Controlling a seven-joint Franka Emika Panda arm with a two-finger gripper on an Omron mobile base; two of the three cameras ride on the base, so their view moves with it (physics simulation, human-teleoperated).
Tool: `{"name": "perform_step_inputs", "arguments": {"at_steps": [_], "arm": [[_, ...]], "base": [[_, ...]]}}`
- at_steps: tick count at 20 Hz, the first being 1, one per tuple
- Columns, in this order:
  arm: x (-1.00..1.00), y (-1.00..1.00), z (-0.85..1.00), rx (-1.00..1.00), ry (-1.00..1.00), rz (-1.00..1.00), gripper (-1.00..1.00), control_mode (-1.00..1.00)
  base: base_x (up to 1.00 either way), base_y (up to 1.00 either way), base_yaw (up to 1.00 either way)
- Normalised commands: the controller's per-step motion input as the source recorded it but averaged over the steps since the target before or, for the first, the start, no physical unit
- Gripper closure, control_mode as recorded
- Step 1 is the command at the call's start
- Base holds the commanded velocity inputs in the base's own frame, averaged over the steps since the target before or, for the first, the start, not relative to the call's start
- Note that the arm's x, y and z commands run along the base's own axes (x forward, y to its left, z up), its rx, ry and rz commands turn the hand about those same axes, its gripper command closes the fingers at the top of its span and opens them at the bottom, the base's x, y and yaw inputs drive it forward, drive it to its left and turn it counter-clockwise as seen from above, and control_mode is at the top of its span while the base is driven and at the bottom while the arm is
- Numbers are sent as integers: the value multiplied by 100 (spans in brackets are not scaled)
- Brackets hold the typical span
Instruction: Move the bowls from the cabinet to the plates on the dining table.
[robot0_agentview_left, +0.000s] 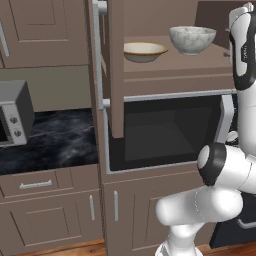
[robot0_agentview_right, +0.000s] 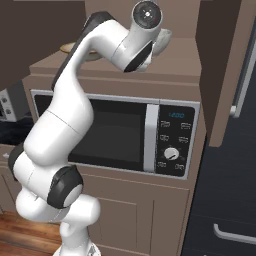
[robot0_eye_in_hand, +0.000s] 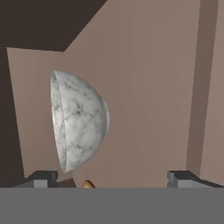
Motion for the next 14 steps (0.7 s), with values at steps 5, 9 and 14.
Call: {"name": "perform_step_inputs", "arguments": {"at_steps": [5, 9, 14], "arm": [[30, 0, 0, 3, -3, 0, -100, -100], [33, 0, 0, 0, 0, 0, -100, -100], [35, -1, 0, 0, 0, 0, -100, -100]], "base": [[0, 0, 0], [0, 0, 0], [0, 0, 0]]}}
